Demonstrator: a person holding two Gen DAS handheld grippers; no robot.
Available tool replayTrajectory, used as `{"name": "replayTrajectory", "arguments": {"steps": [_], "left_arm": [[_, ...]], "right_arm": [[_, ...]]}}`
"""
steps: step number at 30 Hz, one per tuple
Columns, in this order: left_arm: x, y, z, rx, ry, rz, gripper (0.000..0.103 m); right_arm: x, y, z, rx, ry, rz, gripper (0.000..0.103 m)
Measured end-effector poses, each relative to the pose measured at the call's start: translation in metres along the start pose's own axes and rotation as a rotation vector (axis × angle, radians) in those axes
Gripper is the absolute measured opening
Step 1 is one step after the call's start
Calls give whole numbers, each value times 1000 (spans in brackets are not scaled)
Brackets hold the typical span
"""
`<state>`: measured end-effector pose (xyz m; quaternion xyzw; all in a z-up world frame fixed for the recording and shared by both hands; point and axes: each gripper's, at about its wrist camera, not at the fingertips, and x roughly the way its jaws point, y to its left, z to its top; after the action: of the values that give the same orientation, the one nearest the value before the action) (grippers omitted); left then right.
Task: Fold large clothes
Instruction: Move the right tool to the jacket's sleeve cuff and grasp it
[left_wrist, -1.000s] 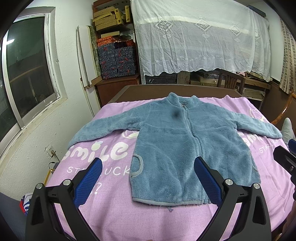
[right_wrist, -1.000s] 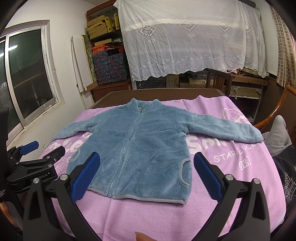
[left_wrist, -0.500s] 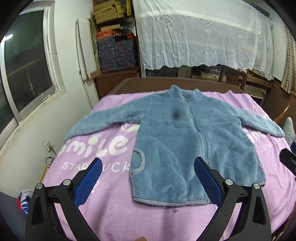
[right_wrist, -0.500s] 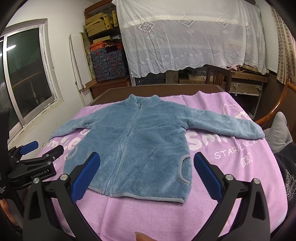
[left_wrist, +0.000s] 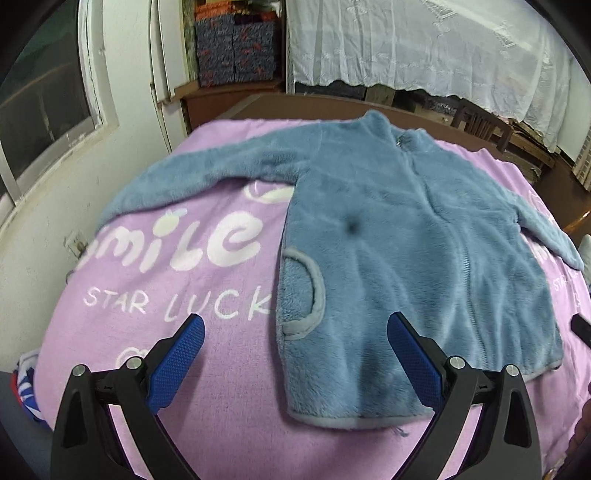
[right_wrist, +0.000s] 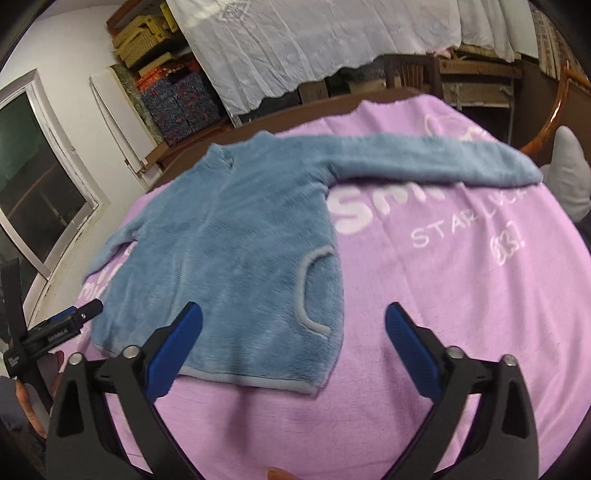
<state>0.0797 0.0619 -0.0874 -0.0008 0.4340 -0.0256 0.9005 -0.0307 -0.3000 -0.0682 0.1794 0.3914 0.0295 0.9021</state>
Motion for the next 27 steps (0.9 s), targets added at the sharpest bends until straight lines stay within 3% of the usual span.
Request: {"name": "replayTrajectory", "arguments": {"steps": [4, 5, 7, 9, 15, 19, 23, 25, 27], "left_arm": [[17, 1, -4, 12, 44, -1, 83], [22, 1, -6, 21, 57, 1, 81], [26, 2, -9, 27, 63, -6, 81], [25, 3, -11, 45, 55, 0, 82], [22, 10, -6, 41, 82, -1, 89], [13, 0, 25, 86, 60, -8, 93], [11, -29, 69, 132, -11, -25, 99], [20, -52, 94, 151, -33, -44, 99], [33, -70, 112, 168, -36, -64, 99]], "right_arm": [[24, -1, -7, -20, 75, 15, 50], [30, -1, -10, -26, 91, 10, 44], [34, 0, -14, -51, 84, -33, 21], [32, -2, -17, -72, 82, -45, 17], [26, -10, -25, -101, 113, -44, 16], [19, -11, -11, -97, 126, -41, 26], [14, -5, 35, -94, 55, -22, 31], [25, -1, 65, -80, 30, 25, 40], [48, -3, 98, -25, 26, 69, 41]]}}
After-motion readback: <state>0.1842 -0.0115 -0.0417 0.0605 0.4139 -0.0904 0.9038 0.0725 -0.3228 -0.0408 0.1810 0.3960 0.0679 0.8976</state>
